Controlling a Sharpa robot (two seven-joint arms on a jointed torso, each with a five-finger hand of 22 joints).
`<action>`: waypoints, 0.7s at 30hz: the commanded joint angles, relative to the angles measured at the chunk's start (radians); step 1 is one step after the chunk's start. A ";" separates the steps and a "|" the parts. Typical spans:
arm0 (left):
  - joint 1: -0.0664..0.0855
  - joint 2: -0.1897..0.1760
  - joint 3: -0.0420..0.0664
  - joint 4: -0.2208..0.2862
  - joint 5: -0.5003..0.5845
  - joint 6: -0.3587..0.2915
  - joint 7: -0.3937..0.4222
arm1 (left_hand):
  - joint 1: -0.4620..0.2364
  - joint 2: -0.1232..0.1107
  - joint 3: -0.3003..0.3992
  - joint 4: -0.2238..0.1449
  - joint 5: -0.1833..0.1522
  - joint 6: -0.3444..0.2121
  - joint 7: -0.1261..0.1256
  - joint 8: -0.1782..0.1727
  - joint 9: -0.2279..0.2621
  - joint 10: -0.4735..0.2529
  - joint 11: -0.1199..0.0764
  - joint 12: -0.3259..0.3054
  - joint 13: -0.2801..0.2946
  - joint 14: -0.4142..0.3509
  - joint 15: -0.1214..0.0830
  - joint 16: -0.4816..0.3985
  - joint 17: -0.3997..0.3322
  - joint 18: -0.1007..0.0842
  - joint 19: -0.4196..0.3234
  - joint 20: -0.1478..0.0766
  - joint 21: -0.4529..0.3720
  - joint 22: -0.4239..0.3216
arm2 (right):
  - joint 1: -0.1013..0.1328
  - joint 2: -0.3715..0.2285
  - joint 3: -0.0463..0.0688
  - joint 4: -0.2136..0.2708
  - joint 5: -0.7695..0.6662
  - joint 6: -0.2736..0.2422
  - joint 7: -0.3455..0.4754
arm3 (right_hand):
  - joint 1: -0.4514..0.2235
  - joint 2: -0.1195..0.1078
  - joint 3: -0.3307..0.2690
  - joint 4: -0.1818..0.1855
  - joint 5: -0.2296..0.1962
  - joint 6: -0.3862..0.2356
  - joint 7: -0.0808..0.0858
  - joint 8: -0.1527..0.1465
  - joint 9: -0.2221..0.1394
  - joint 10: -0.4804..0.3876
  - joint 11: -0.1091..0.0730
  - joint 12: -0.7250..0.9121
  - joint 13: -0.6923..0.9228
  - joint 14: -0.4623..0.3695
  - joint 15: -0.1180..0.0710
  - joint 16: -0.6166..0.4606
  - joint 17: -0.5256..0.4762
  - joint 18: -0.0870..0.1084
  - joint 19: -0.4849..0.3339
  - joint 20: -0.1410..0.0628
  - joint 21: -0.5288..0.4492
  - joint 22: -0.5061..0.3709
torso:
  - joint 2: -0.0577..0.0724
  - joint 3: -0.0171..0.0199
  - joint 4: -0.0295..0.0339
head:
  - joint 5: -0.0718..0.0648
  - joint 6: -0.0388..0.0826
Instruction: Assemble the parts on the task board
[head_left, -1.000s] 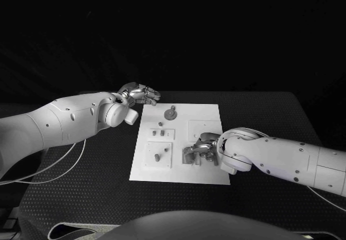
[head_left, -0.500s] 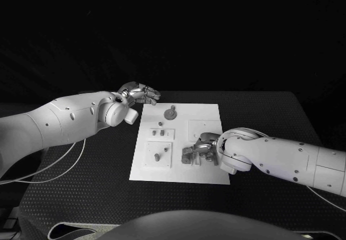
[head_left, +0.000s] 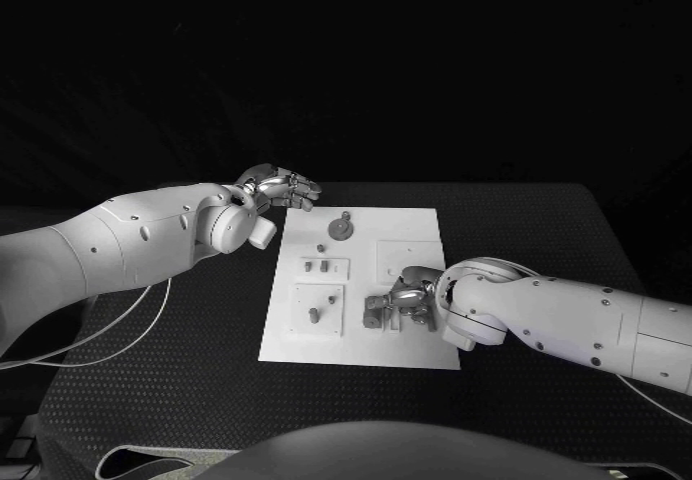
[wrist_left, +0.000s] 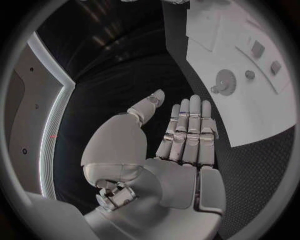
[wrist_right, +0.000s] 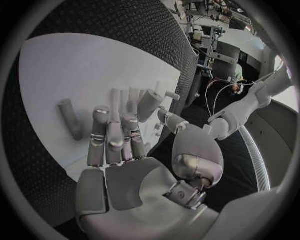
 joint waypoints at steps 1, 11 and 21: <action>0.002 -0.001 0.001 0.003 0.006 0.012 0.006 | -0.012 -0.002 0.000 0.006 0.003 -0.006 0.001 0.004 -0.001 -0.004 0.003 -0.003 -0.001 0.004 0.003 -0.006 0.002 -0.007 -0.001 0.003 -0.006 -0.001 | -0.003 -0.016 -0.002 0.019 -0.039 0.011 0.050 | 0.046 0.010 -0.016 -0.036 0.004 0.003 0.004 0.006 0.008 -0.007 0.002 0.007 -0.002 -0.004 0.002 -0.003 -0.002 0.005 -0.006 -0.005 0.005 0.018 | 0.000 0.0001 0.0002 | 0.000 0.000; 0.002 -0.005 0.001 0.004 0.006 0.011 0.004 | -0.011 -0.001 0.001 0.006 0.003 -0.006 0.001 0.005 -0.001 -0.004 0.003 -0.003 -0.001 0.004 0.003 -0.007 0.003 -0.007 -0.001 0.003 -0.006 -0.001 | -0.003 -0.060 -0.002 0.083 -0.073 0.035 0.076 | 0.134 -0.001 -0.044 -0.136 0.007 0.015 -0.001 0.013 0.011 -0.004 -0.001 0.010 -0.009 -0.004 -0.001 -0.006 -0.006 0.005 -0.005 -0.001 0.003 0.014 | 0.001 0.0008 -0.0005 | 0.001 0.003; 0.002 -0.004 0.001 0.005 0.006 0.012 0.004 | -0.011 -0.001 0.001 0.006 0.003 -0.006 0.001 0.005 -0.001 -0.004 0.003 -0.003 -0.002 0.004 0.003 -0.007 0.003 -0.007 -0.001 0.003 -0.006 -0.001 | -0.004 -0.037 -0.002 0.065 -0.101 0.041 0.068 | 0.204 0.017 -0.045 -0.178 0.006 0.028 -0.005 0.021 0.014 0.000 -0.004 0.014 -0.014 0.002 -0.003 -0.007 -0.003 0.005 0.000 0.003 0.002 0.014 | 0.000 0.0004 0.0003 | -0.001 0.003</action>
